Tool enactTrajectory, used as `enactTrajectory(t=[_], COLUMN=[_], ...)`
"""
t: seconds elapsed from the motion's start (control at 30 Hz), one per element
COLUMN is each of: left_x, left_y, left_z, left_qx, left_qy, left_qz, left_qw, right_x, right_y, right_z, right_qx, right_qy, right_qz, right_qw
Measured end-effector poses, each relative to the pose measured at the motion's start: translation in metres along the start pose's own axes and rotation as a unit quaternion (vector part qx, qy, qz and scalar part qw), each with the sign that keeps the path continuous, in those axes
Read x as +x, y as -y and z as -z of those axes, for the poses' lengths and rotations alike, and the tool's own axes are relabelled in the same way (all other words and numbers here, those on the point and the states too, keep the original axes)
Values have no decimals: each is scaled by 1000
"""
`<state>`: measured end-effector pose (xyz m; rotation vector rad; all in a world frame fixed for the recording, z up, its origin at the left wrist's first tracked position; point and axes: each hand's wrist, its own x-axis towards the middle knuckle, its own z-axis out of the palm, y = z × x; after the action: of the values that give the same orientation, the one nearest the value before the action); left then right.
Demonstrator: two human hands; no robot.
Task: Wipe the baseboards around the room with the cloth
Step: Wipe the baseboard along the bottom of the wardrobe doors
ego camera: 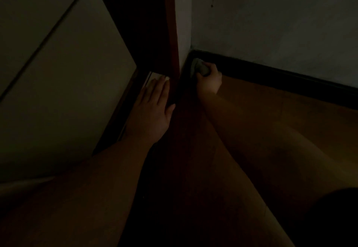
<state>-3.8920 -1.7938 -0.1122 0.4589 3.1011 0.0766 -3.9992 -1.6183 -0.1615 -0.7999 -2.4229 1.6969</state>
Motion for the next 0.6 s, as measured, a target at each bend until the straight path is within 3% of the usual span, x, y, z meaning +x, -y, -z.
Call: enactTrajectory(t=[0.2, 0.47, 0.6], left_x=[0, 1, 2], left_y=[1, 1, 3], left_z=[1, 4, 2], left_qx=[-15, -23, -7], left_qy=[8, 4, 2], left_qz=[-2, -3, -15], left_qw=[1000, 1000, 1000], right_x=[6, 18, 27], right_y=[-7, -66, -87], right_z=[30, 163, 224], right_qx=[49, -34, -36], right_qy=[-45, -132, -206], right_qz=[-61, -47, -89], right_qw=[996, 990, 974])
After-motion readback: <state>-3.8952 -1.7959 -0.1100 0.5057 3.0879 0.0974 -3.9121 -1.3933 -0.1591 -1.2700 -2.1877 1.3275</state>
